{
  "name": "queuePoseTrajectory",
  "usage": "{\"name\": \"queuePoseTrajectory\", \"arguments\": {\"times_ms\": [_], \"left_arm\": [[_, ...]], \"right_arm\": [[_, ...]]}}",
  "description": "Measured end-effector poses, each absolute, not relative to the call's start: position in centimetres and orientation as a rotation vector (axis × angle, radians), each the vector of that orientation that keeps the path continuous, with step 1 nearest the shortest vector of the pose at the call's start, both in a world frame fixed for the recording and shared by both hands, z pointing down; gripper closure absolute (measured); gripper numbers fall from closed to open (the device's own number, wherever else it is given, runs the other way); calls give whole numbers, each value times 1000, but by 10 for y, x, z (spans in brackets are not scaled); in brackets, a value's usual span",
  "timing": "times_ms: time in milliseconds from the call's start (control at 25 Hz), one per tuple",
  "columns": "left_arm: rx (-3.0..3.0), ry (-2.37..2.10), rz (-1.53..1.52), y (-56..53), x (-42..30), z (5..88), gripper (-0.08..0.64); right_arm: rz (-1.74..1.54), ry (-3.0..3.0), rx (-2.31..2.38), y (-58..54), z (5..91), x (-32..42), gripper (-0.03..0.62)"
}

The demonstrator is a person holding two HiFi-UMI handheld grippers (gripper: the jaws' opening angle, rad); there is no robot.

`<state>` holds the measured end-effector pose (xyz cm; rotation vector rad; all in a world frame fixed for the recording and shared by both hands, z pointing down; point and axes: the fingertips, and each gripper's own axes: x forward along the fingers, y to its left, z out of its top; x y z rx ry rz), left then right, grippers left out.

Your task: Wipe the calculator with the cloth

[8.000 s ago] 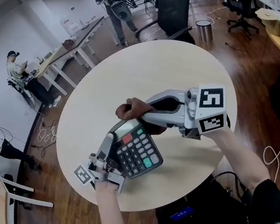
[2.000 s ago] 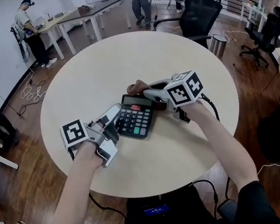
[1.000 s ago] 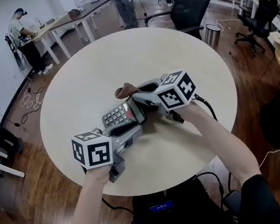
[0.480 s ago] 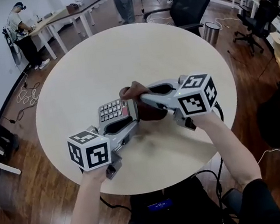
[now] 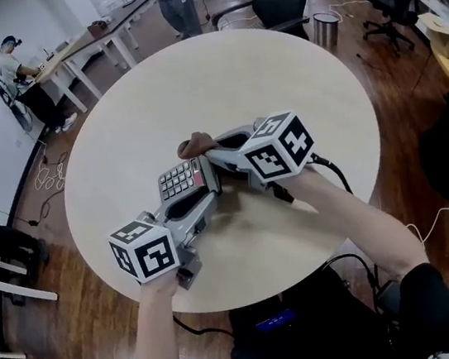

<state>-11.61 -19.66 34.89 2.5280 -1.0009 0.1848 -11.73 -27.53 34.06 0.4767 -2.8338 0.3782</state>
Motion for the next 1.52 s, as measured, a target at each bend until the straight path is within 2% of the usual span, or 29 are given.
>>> {"name": "queuePoseTrajectory", "arguments": {"times_ms": [280,440,680,840,1000,1360,1480,1520], "left_arm": [[2531,-994,154,-198,-120,348,482],[2545,-988,131,-198,-121,344,463],[2444,-954,-115,-201,-141,333,479],[2292,-874,-333,-211,-152,331,482],[2216,-858,-421,-216,-168,327,480],[2269,-890,-371,-210,-155,325,480],[2440,-1073,-78,-207,-138,327,472],[2515,-1154,74,-209,-125,328,440]], "right_arm": [[565,-2872,277,-201,344,-106,543],[626,-2913,335,-223,329,-96,543],[597,-2913,606,-283,325,-104,543],[601,-2908,526,-255,339,-104,543],[627,-2938,452,-218,335,-108,543],[562,-2942,165,-133,334,-99,543],[589,-2994,364,-166,329,-60,543],[623,-3012,435,-181,328,-43,543]]}}
